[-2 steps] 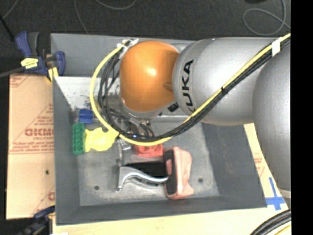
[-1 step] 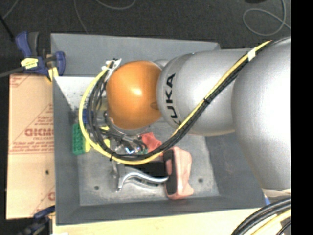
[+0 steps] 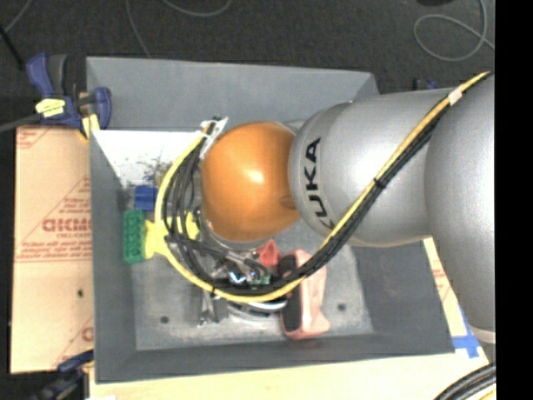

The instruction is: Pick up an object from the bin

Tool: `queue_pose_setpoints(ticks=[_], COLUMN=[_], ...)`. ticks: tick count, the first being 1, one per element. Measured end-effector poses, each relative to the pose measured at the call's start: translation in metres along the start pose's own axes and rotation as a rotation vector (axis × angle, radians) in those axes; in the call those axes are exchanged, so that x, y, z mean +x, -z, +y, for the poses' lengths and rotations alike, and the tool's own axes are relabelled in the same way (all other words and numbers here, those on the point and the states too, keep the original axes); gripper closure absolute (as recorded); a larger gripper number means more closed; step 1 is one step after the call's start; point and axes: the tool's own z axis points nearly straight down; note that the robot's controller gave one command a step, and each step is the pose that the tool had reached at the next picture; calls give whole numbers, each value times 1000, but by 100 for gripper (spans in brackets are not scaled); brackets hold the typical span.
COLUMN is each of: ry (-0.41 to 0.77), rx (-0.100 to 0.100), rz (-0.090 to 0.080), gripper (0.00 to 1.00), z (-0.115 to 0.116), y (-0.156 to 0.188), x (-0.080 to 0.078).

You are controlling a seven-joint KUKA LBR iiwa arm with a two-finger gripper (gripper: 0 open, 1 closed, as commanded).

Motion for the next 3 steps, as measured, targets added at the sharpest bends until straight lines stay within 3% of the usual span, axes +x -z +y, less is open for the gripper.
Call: queue_pose_setpoints(ticks=[1, 2, 3], ry=[-232, -37, 386], rx=[1, 3, -1], rz=[-11, -6, -9], gripper=[0, 0, 100], z=[-39, -63, -67], y=[-8, -36, -102], x=[5, -2, 15])
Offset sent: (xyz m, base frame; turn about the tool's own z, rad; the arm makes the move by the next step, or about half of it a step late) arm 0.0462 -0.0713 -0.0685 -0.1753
